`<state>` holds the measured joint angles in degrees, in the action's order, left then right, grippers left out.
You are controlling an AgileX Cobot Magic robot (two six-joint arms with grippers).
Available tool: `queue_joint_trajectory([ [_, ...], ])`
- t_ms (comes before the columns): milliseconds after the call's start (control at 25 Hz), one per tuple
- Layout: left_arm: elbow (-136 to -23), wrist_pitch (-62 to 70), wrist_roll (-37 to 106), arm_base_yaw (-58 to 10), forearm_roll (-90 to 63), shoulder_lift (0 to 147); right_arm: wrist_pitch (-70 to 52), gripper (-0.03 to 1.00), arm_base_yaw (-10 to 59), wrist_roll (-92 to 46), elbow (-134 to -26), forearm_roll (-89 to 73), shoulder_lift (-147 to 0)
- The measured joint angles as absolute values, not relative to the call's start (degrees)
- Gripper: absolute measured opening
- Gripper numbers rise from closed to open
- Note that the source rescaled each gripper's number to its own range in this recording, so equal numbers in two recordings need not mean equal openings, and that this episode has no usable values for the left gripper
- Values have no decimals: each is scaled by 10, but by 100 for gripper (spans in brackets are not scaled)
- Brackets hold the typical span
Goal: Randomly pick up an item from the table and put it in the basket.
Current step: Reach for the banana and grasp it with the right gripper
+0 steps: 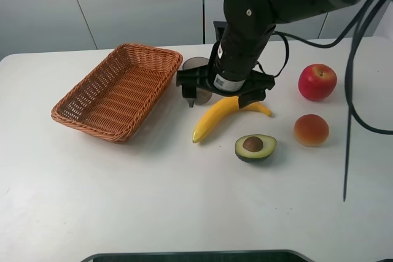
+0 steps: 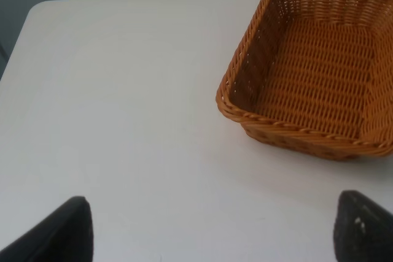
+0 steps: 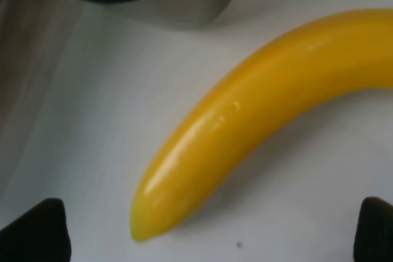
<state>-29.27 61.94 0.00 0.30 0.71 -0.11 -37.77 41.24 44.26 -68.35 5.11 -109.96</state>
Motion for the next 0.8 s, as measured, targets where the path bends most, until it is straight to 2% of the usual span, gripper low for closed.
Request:
queue_joint_trajectory([
  [360,-293,619,0,3,7,-1,-385,100,415,597,-695,188,-1153],
  [800,-293,619,0,3,7,-1,-358,100,416,664,-696,200,-1168],
])
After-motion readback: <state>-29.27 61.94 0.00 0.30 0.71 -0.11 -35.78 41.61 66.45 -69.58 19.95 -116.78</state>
